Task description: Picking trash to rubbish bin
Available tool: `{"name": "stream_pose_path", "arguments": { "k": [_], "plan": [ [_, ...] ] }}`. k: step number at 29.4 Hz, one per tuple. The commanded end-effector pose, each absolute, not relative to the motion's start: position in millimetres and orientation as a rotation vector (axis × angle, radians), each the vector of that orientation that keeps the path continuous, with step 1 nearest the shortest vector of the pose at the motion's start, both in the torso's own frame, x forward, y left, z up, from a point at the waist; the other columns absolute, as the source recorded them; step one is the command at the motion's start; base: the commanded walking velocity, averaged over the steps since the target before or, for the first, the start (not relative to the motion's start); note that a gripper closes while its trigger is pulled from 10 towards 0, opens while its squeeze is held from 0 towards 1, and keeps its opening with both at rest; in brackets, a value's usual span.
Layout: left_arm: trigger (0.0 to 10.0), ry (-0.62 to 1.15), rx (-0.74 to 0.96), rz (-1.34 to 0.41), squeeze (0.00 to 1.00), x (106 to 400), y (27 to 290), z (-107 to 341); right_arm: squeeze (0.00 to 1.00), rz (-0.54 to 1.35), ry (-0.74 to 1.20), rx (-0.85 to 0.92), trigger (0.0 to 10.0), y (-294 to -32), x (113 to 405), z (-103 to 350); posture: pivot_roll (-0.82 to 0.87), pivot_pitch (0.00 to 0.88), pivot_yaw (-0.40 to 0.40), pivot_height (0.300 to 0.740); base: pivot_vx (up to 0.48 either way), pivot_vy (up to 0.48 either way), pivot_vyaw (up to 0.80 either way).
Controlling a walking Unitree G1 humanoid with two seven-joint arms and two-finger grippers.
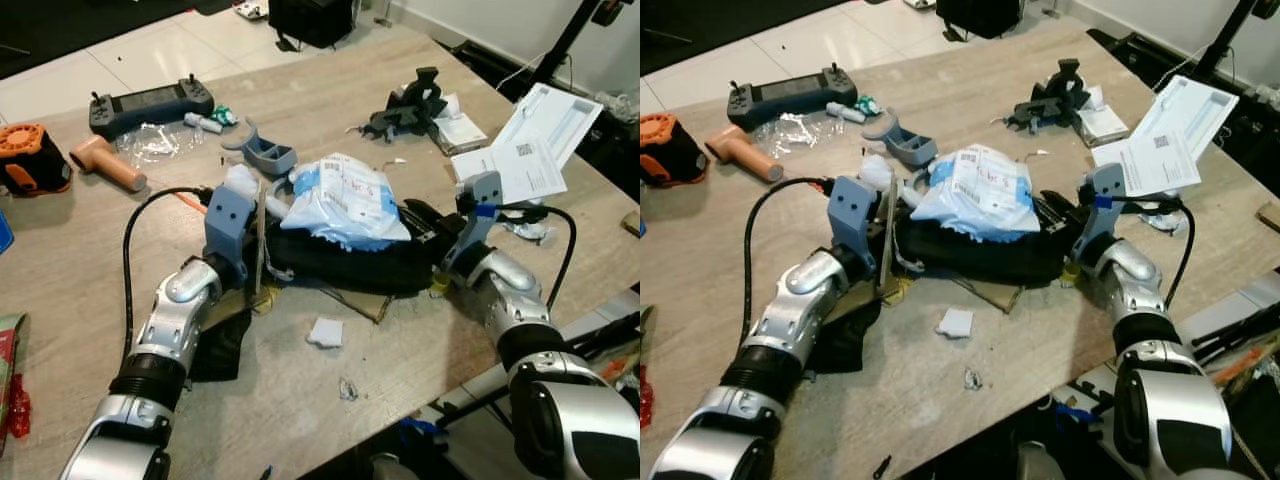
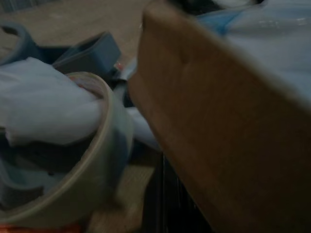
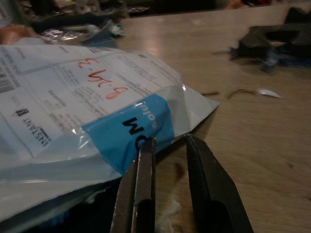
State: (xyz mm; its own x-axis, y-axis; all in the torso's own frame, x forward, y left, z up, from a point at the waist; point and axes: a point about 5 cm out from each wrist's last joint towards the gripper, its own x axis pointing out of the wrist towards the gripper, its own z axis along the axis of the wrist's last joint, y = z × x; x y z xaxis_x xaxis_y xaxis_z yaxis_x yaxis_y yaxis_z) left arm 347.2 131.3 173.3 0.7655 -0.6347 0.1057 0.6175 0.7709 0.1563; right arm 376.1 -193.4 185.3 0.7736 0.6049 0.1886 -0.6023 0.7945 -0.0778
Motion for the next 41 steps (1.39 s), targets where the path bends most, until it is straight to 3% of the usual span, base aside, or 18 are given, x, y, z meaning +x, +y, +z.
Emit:
{"name": "stream_pose_path", "arguments": {
  "k": [1,6,7,14,19,25,28,29,33,41],
  "plan": [
    [10.0,-0.157,0.118,-0.821,0.0,337.6,109.8,173.8,0.0,0.779,-0.198,0.0,10.0,-170.4,372.8,178.9,0.21,0.306,0.015,0.74,0.0,0.0,0.0],
    [10.0,-0.17,0.113,-0.905,0.0,326.8,106.4,183.5,0.0,0.892,-0.221,0.005,10.0,-159.1,367.0,184.4,0.21,0.303,0.018,0.74,0.0,0.0,0.0],
    [10.0,-0.179,0.112,-0.989,0.0,317.0,98.7,190.2,0.0,0.987,-0.232,0.009,10.0,-148.9,360.2,188.5,0.22,0.301,0.016,0.74,0.0,0.0,0.0],
    [10.0,-0.165,0.098,-1.201,0.0,291.1,78.8,203.1,0.0,1.189,-0.202,-0.032,10.0,-131.0,338.9,191.8,0.21,0.292,0.014,0.74,0.0,0.0,0.0],
    [10.0,-0.118,0.169,-1.265,0.0,282.3,84.8,206.1,0.0,1.225,-0.194,-0.109,10.0,-139.6,330.6,205.9,0.21,0.28,0.012,0.74,0.0,0.0,0.0],
    [10.0,-0.091,0.236,-1.253,0.0,278.9,99.2,208.7,0.0,1.206,-0.179,-0.177,10.0,-161.5,328.1,223.7,0.21,0.27,0.011,0.74,0.0,0.0,0.0],
    [10.0,-0.096,0.272,-1.164,0.0,286.1,111.4,210.6,0.0,1.162,-0.173,-0.218,10.0,-177.3,328.6,232.5,0.21,0.266,0.008,0.74,0.0,0.0,0.0],
    [10.0,-0.109,0.317,-1.056,0.0,299.0,121.7,213.6,0.0,1.075,-0.186,-0.245,10.0,-190.1,335.4,238.5,0.21,0.26,0.005,0.74,0.0,0.0,0.0],
    [10.0,-0.108,0.335,-0.975,0.0,309.0,128.5,220.5,0.0,1.002,-0.208,-0.253,10.0,-196.8,340.5,247.2,0.21,0.253,0.002,0.74,0.0,0.0,0.0],
    [10.0,-0.092,0.316,-0.944,0.0,319.1,162.1,245.0,0.0,0.765,-0.431,-0.014,10.0,-217.8,353.2,298.3,0.2,0.241,0.005,0.74,0.0,0.0,0.0]
  ]
}}
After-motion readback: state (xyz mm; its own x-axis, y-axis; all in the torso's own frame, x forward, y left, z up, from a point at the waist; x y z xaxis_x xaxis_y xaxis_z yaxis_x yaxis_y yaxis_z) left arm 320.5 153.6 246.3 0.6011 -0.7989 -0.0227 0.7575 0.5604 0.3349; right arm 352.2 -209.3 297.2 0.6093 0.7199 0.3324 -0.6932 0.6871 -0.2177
